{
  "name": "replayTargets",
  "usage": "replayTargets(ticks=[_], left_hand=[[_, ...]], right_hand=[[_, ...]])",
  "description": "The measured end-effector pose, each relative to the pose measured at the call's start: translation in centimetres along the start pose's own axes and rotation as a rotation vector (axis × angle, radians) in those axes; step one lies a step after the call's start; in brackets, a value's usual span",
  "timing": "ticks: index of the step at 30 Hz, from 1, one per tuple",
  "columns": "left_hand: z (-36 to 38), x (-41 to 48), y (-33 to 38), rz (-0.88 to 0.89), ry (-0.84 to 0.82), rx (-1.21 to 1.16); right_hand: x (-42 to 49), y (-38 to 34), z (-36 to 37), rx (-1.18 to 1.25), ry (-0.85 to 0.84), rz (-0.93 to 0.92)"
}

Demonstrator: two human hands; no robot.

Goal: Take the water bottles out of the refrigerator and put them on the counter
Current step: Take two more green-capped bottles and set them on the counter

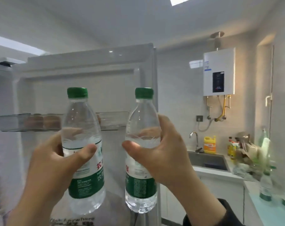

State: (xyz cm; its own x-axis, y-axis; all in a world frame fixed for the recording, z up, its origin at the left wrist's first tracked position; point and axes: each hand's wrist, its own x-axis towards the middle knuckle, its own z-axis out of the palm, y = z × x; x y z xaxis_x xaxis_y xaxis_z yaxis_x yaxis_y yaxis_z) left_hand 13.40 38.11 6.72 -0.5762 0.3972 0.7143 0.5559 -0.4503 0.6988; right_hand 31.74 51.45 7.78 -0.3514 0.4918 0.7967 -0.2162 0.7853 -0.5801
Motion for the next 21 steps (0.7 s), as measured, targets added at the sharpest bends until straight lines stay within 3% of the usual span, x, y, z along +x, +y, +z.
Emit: replayTargets(ticks=[8,21], left_hand=[[14.0,-3.0,3.9,0.134,-0.281,-0.224],[38.6,-6.3,1.3,0.017,-0.670,-0.607]], right_hand=[[-3.4,-1.3,-15.4,-0.336,0.238,0.084],[-7.3,2.7,-31.5,-0.729,0.544,0.263]])
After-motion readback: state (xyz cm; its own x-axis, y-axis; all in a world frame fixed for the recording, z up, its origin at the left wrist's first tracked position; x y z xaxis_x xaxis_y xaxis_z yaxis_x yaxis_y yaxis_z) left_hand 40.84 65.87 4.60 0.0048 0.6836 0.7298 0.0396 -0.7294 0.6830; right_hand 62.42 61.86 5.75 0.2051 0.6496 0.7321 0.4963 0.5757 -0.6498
